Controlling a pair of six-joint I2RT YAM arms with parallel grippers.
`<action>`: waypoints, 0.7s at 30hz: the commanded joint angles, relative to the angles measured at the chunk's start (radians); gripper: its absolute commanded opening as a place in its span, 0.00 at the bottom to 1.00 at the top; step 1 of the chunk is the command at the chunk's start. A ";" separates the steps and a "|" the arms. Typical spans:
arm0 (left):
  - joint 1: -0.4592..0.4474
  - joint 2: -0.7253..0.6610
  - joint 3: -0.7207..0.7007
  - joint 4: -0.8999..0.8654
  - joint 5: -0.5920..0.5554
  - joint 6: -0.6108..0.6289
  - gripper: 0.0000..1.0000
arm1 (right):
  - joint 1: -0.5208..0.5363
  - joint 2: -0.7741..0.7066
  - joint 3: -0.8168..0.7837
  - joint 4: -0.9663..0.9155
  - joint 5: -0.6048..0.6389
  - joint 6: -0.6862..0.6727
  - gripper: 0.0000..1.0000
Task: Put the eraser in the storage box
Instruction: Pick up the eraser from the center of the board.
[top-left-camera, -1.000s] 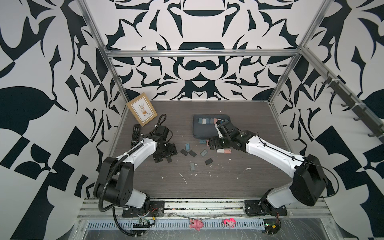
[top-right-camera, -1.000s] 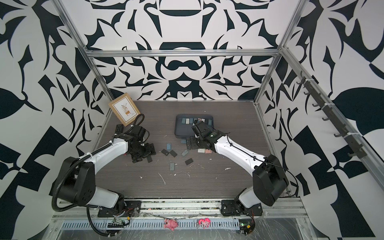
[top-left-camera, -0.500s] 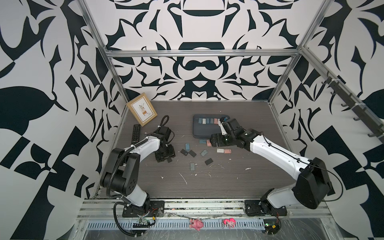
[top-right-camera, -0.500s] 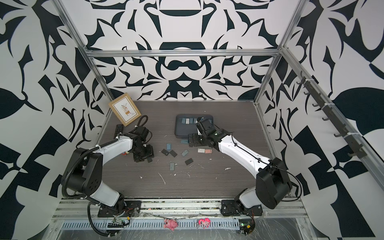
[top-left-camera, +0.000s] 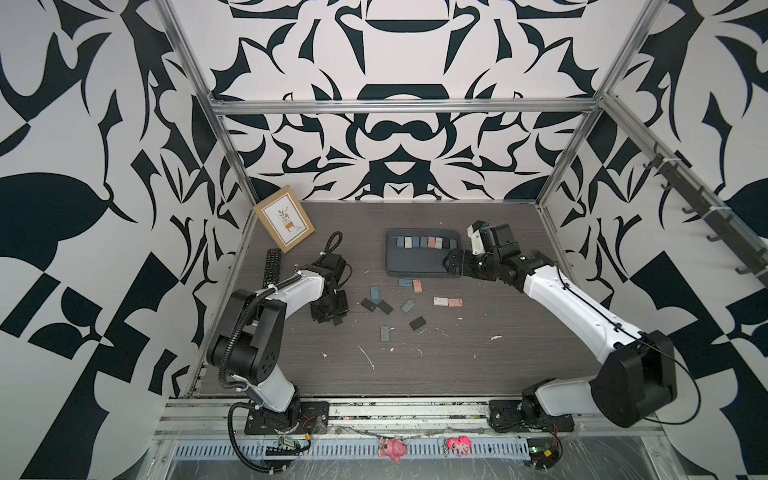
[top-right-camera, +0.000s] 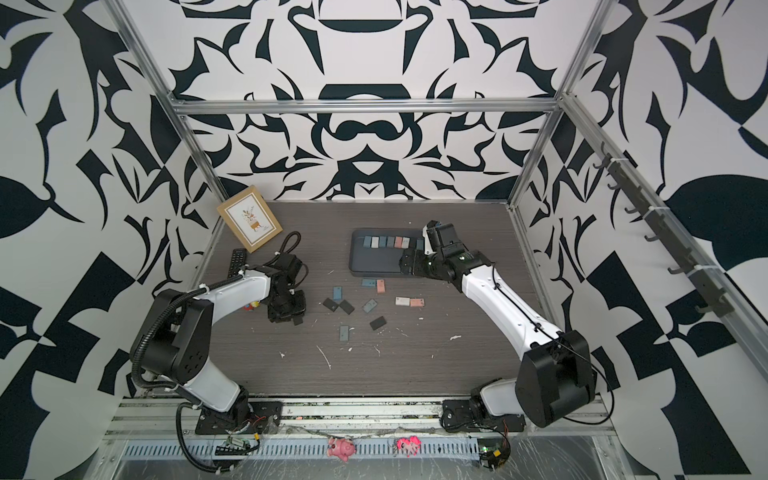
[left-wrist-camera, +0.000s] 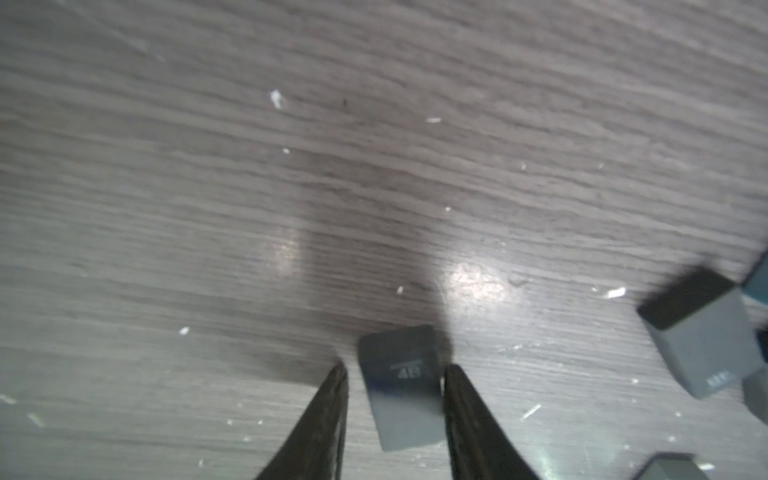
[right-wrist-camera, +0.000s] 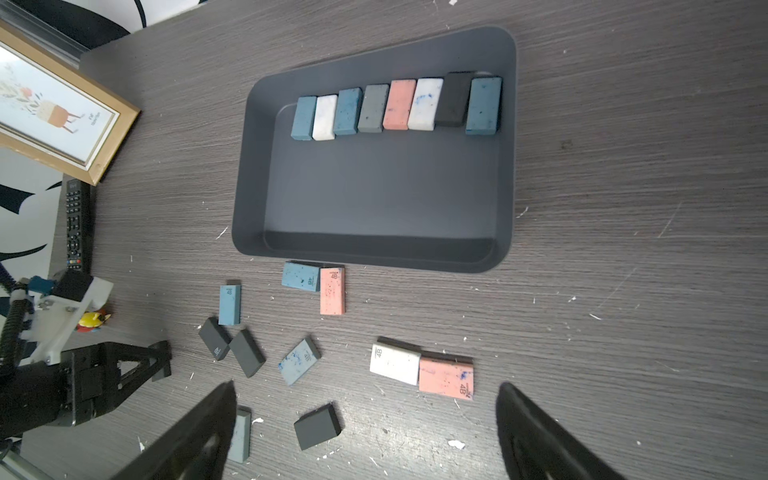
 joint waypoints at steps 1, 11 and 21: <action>-0.011 0.035 0.009 -0.011 -0.034 0.013 0.36 | -0.006 -0.025 -0.001 0.005 -0.023 0.003 0.99; -0.037 0.038 0.043 -0.024 -0.060 0.043 0.27 | -0.013 -0.019 -0.010 0.029 -0.054 0.034 0.99; -0.042 0.047 0.058 -0.036 -0.080 0.066 0.24 | -0.017 -0.025 -0.016 0.029 -0.043 0.040 0.98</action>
